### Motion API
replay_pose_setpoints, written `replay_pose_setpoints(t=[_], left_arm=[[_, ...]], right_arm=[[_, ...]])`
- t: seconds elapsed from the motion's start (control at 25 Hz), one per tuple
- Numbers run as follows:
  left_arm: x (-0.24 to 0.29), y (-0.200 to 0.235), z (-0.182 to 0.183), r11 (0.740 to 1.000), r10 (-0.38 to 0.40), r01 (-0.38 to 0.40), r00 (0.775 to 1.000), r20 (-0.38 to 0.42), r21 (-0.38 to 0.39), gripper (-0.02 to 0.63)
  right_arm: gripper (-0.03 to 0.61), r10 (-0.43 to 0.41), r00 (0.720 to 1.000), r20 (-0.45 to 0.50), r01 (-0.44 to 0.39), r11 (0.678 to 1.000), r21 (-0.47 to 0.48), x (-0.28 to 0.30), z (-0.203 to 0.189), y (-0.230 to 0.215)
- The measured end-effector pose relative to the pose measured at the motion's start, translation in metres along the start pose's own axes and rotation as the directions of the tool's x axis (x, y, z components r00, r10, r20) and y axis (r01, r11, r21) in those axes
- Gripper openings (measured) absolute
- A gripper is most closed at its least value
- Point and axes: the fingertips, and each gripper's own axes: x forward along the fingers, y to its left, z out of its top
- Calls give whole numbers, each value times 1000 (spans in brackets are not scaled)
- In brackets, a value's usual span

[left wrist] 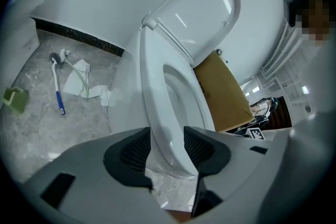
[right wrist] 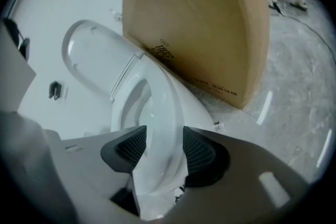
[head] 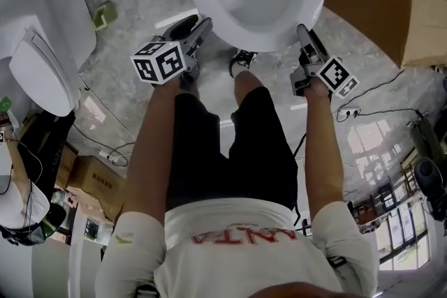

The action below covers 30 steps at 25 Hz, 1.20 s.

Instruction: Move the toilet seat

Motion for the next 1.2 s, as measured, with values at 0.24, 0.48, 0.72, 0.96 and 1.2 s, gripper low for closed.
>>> replay_pose_setpoints(t=[0.24, 0.48, 0.72, 0.96, 1.2], left_arm=[[1, -19, -7, 992, -90, 90, 996, 12, -83, 204], [-7, -39, -9, 985, -124, 124, 992, 10, -123, 204], [-30, -66, 12, 971, -161, 175, 982, 97, -163, 204], [-52, -92, 30, 936, -187, 235, 963, 195, -262, 192], [-67, -104, 47, 928, -186, 252, 951, 248, -273, 193]], right_arm=[[144, 21, 999, 27, -23, 999, 47, -22, 5, 15], [145, 42, 998, 46, -45, 997, 67, -40, 13, 33], [129, 117, 992, 51, -120, 991, 67, -63, 31, 63], [148, 191, 981, 39, -192, 981, 21, -86, 47, 92], [150, 238, 971, 0, -238, 971, 40, -98, 58, 116]])
